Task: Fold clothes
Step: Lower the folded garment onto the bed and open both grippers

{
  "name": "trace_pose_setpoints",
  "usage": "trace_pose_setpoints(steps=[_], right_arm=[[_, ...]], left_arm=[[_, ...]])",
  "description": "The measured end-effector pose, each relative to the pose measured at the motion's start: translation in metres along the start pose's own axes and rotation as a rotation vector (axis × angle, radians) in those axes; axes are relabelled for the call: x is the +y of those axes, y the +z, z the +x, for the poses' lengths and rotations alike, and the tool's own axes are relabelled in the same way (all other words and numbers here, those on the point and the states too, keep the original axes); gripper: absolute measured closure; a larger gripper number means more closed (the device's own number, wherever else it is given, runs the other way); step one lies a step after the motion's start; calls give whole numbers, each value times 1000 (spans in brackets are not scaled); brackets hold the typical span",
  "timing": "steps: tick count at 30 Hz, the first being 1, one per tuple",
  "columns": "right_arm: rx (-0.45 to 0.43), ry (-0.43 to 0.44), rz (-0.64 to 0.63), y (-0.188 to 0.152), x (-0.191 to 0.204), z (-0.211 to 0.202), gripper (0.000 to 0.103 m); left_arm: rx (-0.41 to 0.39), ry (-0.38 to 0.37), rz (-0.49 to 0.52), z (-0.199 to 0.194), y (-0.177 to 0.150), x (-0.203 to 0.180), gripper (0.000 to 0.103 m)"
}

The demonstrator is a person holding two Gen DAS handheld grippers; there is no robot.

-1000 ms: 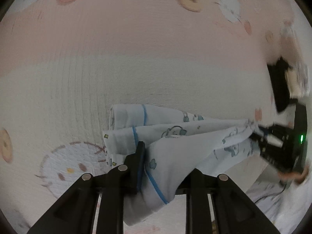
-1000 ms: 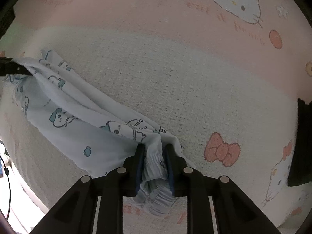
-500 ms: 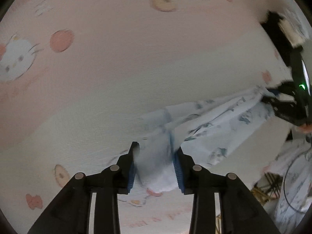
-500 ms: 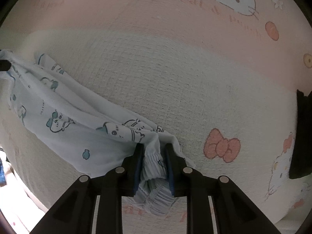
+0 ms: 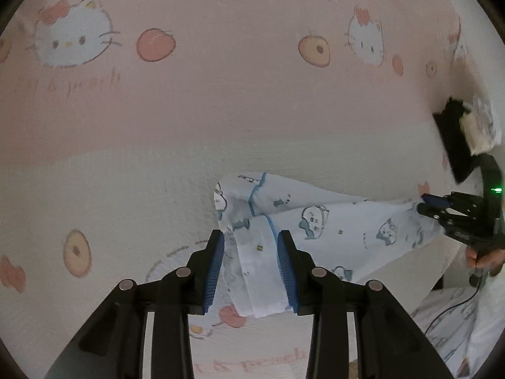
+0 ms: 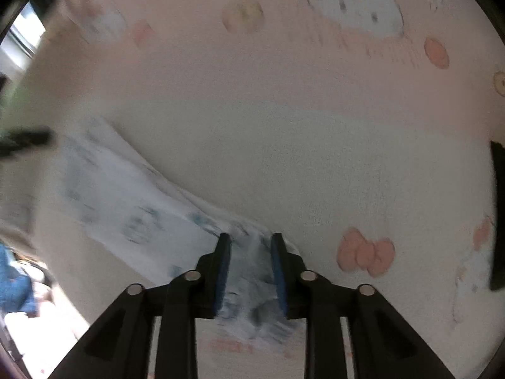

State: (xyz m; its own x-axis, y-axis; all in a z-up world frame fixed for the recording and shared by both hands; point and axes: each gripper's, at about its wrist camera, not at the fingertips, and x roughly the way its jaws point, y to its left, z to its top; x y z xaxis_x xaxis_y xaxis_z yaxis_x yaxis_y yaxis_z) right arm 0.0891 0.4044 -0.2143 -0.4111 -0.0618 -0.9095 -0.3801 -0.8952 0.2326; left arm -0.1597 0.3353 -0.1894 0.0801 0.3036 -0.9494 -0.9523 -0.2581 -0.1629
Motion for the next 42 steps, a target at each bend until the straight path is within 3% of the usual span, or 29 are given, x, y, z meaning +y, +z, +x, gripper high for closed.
trace_pose_setpoints(steps=[1,2,7,13,16,18,21,29,34,37,42], right_arm=[[-29,10,28,-2,-4,-10,41],[-45,0,40,-5,-6,-16,31],[-122,-12,80,-17,-14,-64,30],[-204,15,197,-46,-28,-67,30],[-322,19,217,-73,-39,-69,31],[-327,-4,241,-77,-38,-70,31],[-366,35,246,-76,-39,-73,31],[-231,46,252,-66,-32,-42,34],[-205,-6,186,-69,-23,-32,34],[-205,-4,189,-72,-25,-26,34],[-234,-42,204,-73,-32,-25,50]], left_arm=[[-12,-8,-16,-3,-8,-1,71],[-24,-12,-32,-4,-10,1,71],[-42,-3,-138,-6,-14,18,71],[-61,-15,-235,8,-37,30,71],[-55,-24,-268,14,-47,30,71],[-63,-26,-291,12,-54,29,71],[-66,-56,-323,13,-62,27,71],[-80,-76,-411,4,-70,27,71],[-87,-180,-456,10,-69,29,68],[-120,-175,-438,9,-67,23,62],[-107,-156,-449,19,-59,17,62]])
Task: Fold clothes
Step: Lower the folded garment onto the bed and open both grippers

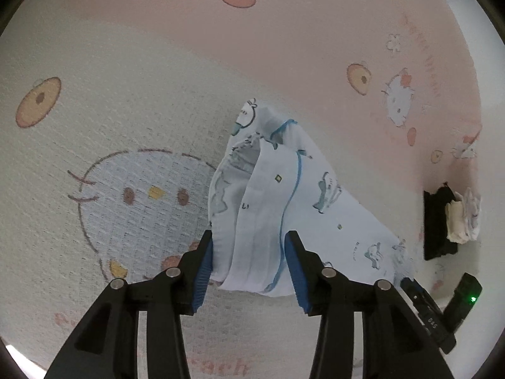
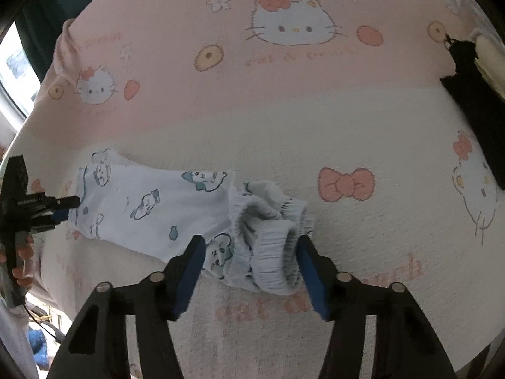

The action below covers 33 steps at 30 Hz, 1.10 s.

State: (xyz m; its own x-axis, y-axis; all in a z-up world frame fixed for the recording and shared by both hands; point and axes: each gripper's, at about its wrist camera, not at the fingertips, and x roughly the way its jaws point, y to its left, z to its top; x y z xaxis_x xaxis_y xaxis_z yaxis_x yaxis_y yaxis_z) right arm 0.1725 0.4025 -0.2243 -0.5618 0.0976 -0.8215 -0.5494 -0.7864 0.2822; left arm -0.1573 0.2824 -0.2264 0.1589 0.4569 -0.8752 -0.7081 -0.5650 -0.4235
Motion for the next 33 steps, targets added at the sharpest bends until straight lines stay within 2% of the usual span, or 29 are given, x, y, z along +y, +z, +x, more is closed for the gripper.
trace_pose_setpoints(steps=[4,8,10,11,14,17,19,22,28,30,31,33], right_arm=[[4,-34,26,1,-10,2,66],[-41,-42,20,6,-13,1,80],[-68,-35,11,8,-16,-2,82],[-67,-45,2,10,-16,0,83],[-55,-66,5,12,-20,7,83],[-30,-82,23,14,-26,15,84],[-15,-85,43,14,-31,20,85],[-5,-92,45,16,-35,23,85],[-8,-95,39,17,-34,22,80],[0,-108,36,17,-32,19,71],[2,-118,32,17,-30,17,63],[-20,-129,20,16,-26,10,53]], left_arm=[[-20,40,18,13,7,-11,62],[-52,60,20,20,10,-19,63],[-61,58,15,19,10,-21,67],[-67,55,13,19,10,-22,73],[-94,65,12,1,5,-16,79],[-133,129,27,-11,2,-10,80],[-125,153,24,-7,4,-4,80],[-99,102,-45,-1,4,10,80],[-125,-48,-113,-15,7,12,80],[-127,-77,-130,-22,9,9,78],[-128,-82,-133,-26,11,7,76],[-134,-86,-127,-32,13,2,62]])
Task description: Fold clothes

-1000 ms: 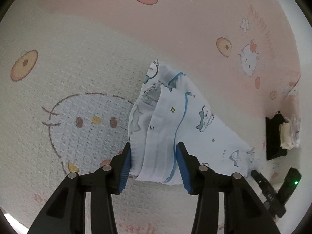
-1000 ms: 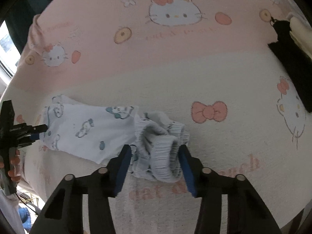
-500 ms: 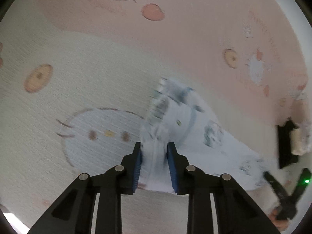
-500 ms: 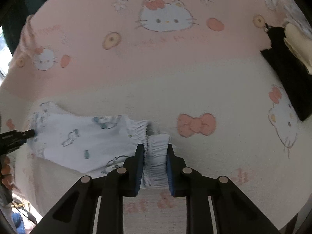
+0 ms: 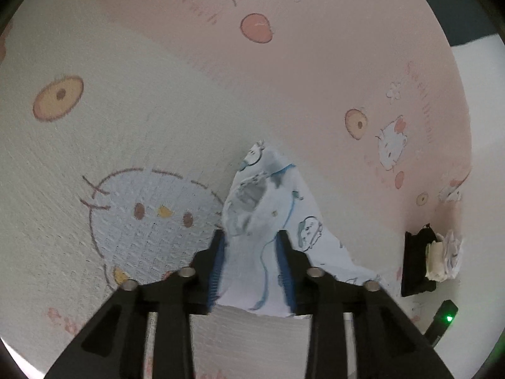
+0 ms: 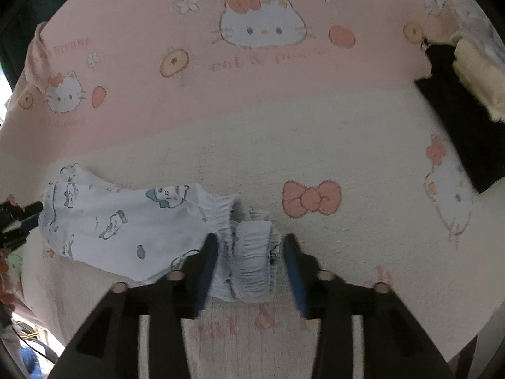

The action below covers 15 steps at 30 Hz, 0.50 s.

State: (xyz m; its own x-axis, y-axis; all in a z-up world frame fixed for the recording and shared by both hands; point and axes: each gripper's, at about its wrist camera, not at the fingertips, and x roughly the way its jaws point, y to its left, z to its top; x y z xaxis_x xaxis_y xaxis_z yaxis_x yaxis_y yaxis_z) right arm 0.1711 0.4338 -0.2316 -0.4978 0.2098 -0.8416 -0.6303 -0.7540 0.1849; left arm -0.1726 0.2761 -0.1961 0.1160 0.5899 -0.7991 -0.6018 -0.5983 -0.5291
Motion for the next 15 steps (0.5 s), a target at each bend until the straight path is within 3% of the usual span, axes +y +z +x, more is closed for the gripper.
trace_pose_setpoints(steps=[2,5,11,14,15], right_arm=[[-21,5,-5,0,3,-7,50],[-51,24,-11,-1,6,-15,47],[5,32,90,-6,-8,-4,44],[28,55,160,-7,-22,4,44],[33,56,179,-8,-27,6,44]], left_arm=[[-5,4,21,-2,2,-7,56],[-10,28,57,-1,6,-16,56],[-10,76,88,21,13,-18,57],[-26,101,142,30,18,-23,90],[-27,120,173,33,20,-27,91]])
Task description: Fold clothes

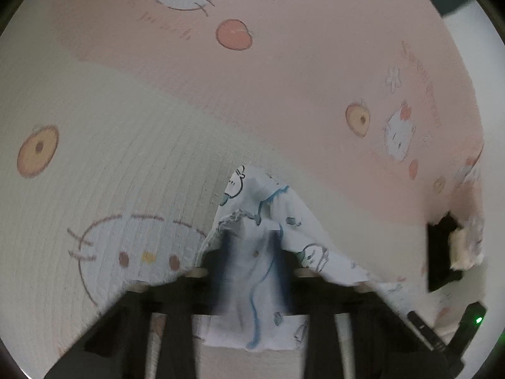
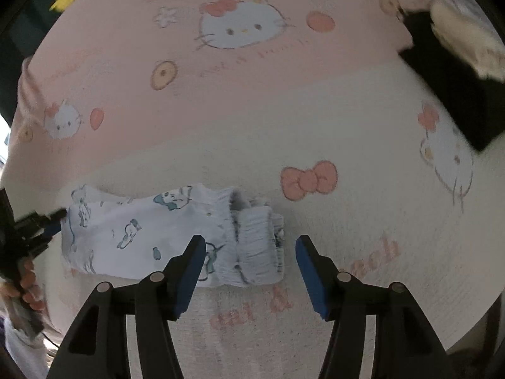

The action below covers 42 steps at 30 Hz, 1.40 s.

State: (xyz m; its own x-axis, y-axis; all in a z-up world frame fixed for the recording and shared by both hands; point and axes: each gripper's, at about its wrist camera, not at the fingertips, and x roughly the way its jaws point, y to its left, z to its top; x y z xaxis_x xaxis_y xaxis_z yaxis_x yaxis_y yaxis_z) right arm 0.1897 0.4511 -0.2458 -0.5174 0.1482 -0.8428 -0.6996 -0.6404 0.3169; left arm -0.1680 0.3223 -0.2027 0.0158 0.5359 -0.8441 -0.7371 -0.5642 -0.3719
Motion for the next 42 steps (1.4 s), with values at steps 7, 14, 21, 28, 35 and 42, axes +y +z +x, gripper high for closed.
trace_pose_setpoints(steps=[7,14,21,28,35,42], right_arm=[[27,26,112,2,-28,12,44],[-12,62,170,-1,-35,-3,44],[-90,185,268,-25,-44,-29,44],[-100,246,281,-38,-25,-65,37],[-54,389,441,-36,-25,-66,29],[9,510,651,-42,-35,-40,29]], left_arm=[[-52,-8,71,-12,7,-9,90],[38,-237,-142,-43,-9,17,87],[52,-330,-317,-80,-49,45,36],[4,-348,-446,-94,-82,52,36],[-31,-376,-506,-76,-129,44,35],[12,-271,-475,-41,-152,35,35]])
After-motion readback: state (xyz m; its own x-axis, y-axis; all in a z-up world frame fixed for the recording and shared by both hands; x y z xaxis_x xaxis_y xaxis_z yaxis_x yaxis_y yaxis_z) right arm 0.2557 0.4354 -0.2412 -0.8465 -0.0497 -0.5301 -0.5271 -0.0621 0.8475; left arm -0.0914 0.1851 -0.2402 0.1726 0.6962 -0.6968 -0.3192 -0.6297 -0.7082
